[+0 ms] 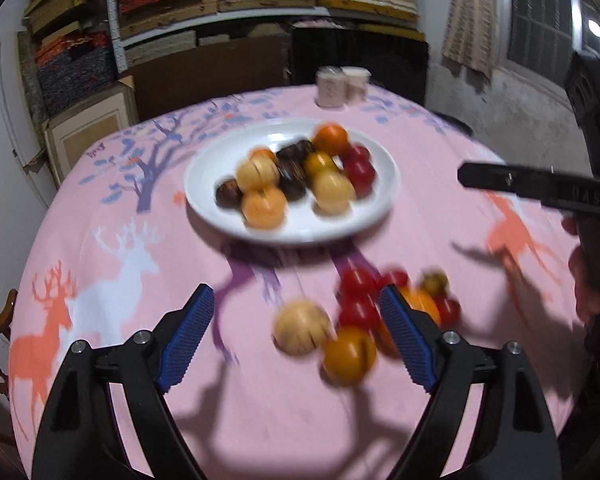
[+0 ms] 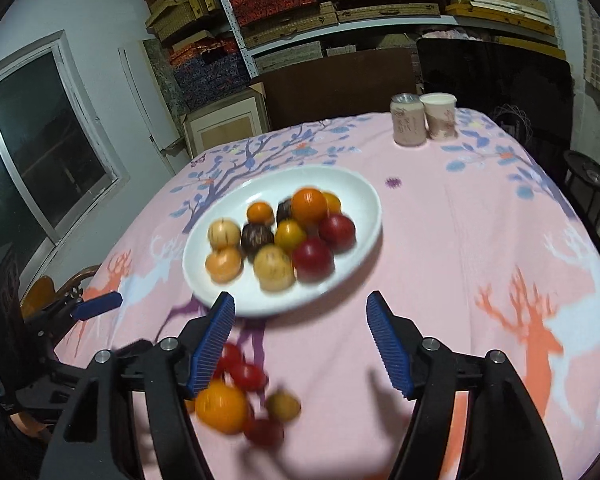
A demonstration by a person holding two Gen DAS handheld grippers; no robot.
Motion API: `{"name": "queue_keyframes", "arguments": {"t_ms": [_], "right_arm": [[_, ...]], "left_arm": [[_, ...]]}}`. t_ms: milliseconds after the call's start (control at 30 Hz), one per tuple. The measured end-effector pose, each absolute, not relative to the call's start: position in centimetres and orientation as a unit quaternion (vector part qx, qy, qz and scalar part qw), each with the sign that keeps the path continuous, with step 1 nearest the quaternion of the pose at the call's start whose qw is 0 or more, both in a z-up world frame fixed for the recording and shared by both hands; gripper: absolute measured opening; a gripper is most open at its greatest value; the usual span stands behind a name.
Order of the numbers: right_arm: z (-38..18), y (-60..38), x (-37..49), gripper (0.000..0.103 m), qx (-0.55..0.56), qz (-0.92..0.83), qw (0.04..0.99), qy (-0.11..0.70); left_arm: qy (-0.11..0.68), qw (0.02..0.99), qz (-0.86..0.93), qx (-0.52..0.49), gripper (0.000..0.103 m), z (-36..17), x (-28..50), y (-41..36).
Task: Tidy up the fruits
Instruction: 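Open both tools to release the fruits onto the plate, then grasp the round orange fruit with the left tool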
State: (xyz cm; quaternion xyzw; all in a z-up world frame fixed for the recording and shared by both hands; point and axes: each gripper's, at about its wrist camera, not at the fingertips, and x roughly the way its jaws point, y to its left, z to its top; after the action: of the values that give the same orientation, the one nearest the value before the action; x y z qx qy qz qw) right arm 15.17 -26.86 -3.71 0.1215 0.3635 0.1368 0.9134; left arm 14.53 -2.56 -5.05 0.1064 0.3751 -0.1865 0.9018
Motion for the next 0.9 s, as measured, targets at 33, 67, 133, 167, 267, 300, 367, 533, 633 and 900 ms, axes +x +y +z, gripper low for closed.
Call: {"name": "queue_keyframes", "arguments": {"t_ms": [33, 67, 133, 167, 267, 300, 367, 533, 633, 900], "right_arm": [[-4.3, -27.0, 14.3, 0.069, 0.125, 0.137, 0.911, 0.368], [-4.7, -27.2, 13.6, 0.069, 0.127, 0.134, 0.909, 0.373], [-5.6, -27.5, 12.4, 0.069, 0.132, 0.13, 0.906, 0.38], [-5.8, -27.6, 12.0, 0.069, 0.135, 0.129, 0.906, 0.381], [-6.5, -27.6, 11.2, 0.069, 0.141, 0.13, 0.902, 0.385], [-6.6, -27.6, 11.0, 0.069, 0.141, 0.13, 0.902, 0.387], [-6.7, -27.4, 10.8, 0.069, 0.136, 0.129, 0.901, 0.39], [-8.1, -25.7, 10.8, 0.069, 0.096, 0.145, 0.892, 0.417], [-8.9, -23.8, 11.0, 0.067, 0.058, 0.166, 0.885, 0.431], [-10.1, -21.2, 12.4, 0.039, 0.021, 0.169, 0.876, 0.451]], "left_arm": [[0.382, 0.897, -0.188, 0.118, 0.081, -6.0, 13.4, -2.8], [0.388, 0.893, -0.187, 0.129, 0.072, -6.7, 12.8, -3.0], [0.4, 0.886, -0.187, 0.141, 0.065, -8.2, 12.1, -3.4], [0.408, 0.884, -0.179, 0.139, 0.064, -8.9, 12.1, -3.4], [0.425, 0.88, -0.182, 0.112, 0.059, -10.0, 12.9, -3.7], [0.426, 0.88, -0.182, 0.105, 0.058, -10.2, 13.2, -3.8], [0.433, 0.877, -0.186, 0.09, 0.052, -10.5, 14.0, -4.1], [0.417, 0.882, -0.203, 0.086, 0.037, -10.1, 14.0, -4.4], [0.399, 0.888, -0.213, 0.079, 0.037, -9.4, 13.3, -4.1], [0.383, 0.9, -0.207, 0.021, 0.037, -8.5, 13.4, -1.8]]}}
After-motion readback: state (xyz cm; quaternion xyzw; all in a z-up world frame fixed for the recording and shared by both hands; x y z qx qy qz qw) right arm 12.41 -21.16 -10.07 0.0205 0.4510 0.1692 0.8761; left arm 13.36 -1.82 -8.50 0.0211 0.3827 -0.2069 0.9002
